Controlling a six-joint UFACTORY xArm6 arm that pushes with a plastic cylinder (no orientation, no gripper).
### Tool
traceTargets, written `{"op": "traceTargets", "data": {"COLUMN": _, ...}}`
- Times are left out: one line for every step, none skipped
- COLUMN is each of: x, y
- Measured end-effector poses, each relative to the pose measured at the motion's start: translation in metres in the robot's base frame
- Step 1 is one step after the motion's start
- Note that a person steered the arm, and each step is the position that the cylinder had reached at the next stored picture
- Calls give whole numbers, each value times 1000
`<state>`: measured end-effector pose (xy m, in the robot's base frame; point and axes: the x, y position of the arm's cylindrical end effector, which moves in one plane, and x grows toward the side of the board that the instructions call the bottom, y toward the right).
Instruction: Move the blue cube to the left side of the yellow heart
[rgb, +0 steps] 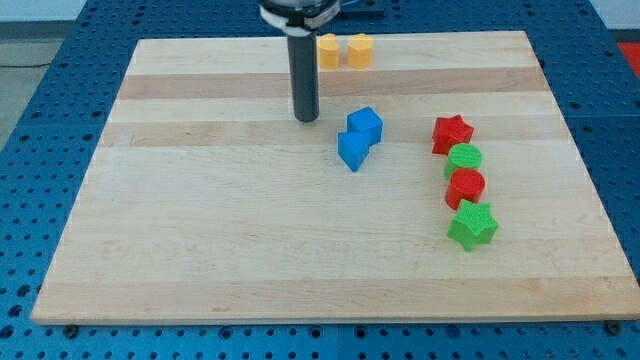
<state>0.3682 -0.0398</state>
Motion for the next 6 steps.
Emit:
{"op": "traceTargets", "data": {"x": 34, "y": 0}}
{"op": "traceTargets", "data": {"x": 64, "y": 1}}
{"op": "traceTargets", "data": {"x": 73, "y": 33}}
{"op": "traceTargets", "data": {"x": 72, "y": 79}}
{"op": "traceTargets", "data": {"x": 57, "y": 89}}
{"op": "traceTargets", "data": {"x": 32, "y": 89}}
